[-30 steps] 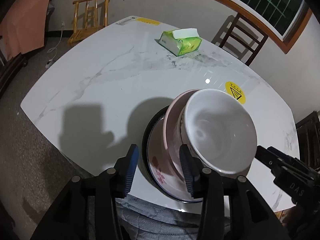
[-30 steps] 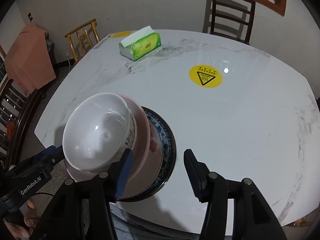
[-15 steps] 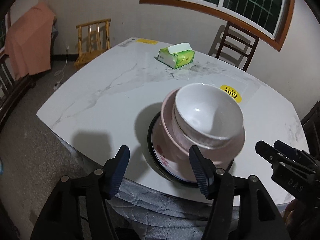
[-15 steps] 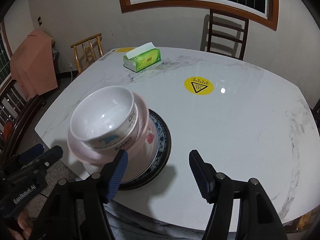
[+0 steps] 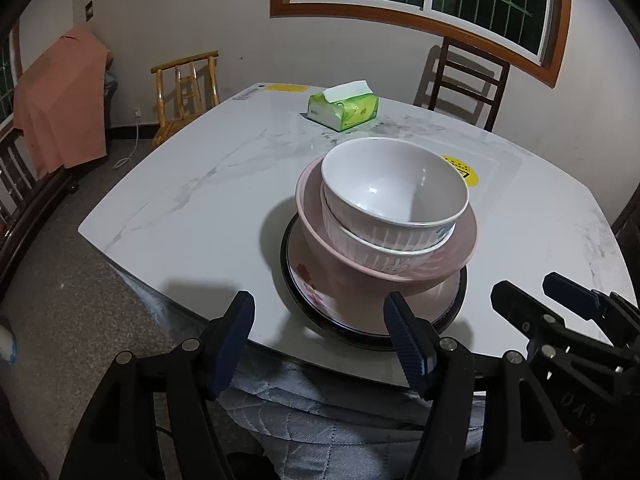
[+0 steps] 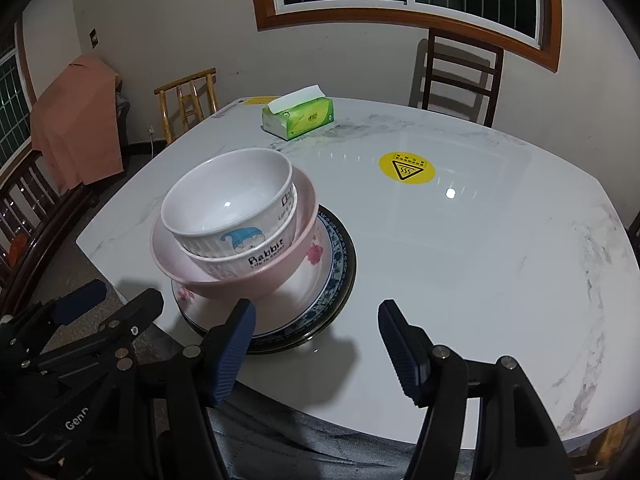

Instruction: Organize plates and bowls

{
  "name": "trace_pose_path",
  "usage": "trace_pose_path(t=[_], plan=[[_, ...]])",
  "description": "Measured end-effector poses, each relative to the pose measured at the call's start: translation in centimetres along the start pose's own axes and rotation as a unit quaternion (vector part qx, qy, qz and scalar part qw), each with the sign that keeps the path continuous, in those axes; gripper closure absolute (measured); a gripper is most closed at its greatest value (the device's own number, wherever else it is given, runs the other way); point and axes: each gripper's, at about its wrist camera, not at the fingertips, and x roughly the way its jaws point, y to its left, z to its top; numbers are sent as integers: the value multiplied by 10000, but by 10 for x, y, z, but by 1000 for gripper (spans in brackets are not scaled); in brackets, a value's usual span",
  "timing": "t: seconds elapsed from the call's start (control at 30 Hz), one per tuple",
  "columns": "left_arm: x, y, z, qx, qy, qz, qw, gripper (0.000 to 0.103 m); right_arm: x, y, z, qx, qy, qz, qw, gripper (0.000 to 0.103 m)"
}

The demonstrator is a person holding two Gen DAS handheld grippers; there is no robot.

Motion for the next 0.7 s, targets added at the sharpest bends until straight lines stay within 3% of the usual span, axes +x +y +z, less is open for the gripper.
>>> trace_pose_path(t=[0.3, 0.7], plan=[[-2, 1, 0, -42, -68, 268, 9996, 37, 5, -6, -4, 89, 70, 5, 9999, 38], [-1, 0, -2, -62, -19, 288, 9996, 37, 11, -4, -9, 57, 224, -22, 9997, 38]])
